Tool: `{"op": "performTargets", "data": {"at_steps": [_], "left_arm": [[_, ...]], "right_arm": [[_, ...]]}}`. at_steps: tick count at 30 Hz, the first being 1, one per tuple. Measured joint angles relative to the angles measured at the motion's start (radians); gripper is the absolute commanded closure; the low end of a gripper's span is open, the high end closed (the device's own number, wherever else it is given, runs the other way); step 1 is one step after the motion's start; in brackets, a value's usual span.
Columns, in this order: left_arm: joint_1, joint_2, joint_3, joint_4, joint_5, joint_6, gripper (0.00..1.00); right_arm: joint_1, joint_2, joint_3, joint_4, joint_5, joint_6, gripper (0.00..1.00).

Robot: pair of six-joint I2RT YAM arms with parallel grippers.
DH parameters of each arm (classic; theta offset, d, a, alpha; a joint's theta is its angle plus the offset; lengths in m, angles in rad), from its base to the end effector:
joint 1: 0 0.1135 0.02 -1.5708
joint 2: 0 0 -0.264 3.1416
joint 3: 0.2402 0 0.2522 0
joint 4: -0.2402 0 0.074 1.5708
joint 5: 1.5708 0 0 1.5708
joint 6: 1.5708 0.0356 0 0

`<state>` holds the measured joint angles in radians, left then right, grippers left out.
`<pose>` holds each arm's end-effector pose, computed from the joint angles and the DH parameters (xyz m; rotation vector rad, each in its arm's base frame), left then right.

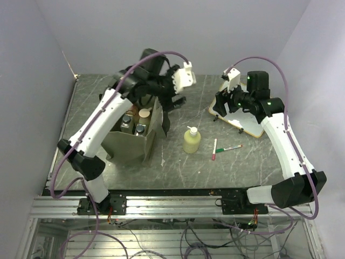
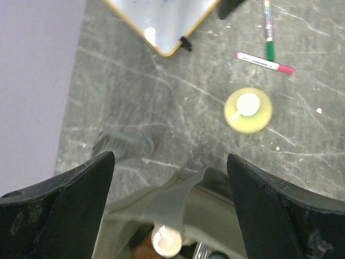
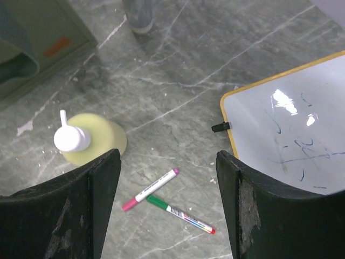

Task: Place the personal care products into the canvas bag
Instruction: Place the care product at the center of the board, then pick up the care product from the center of the board.

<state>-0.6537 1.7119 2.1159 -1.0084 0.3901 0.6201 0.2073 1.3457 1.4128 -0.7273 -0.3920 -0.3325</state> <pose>0.2670 -0.2216 0.4656 1.4545 1.5924 -0.4427 0.2770 0.0722 0.3816 -0.7879 2.0508 0.3663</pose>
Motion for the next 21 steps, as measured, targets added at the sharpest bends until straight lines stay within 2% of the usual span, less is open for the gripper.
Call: {"op": "performTargets", "data": {"at_steps": [5, 9, 16, 21], "left_arm": [[-0.107, 0.088, -0.001, -0.011, 0.023, 0.084, 0.05], [-0.152, 0.171, -0.001, -0.022, 0.051, 0.134, 0.05], [-0.167, 0.314, 0.0, -0.043, 0.093, 0.191, 0.07], [-0.169, 0.375, 0.0, -0.047, 0.114, 0.212, 0.14]], "right_arm": [[-0.093, -0.014, 0.001, 0.04, -0.042, 0.094, 0.29], [-0.187, -0.019, -0.001, 0.055, -0.064, 0.144, 0.29], [-0.262, -0.071, -0.053, 0.08, -0.101, 0.2, 0.29], [-0.316, -0.075, -0.076, 0.09, -0.128, 0.225, 0.29]]}}
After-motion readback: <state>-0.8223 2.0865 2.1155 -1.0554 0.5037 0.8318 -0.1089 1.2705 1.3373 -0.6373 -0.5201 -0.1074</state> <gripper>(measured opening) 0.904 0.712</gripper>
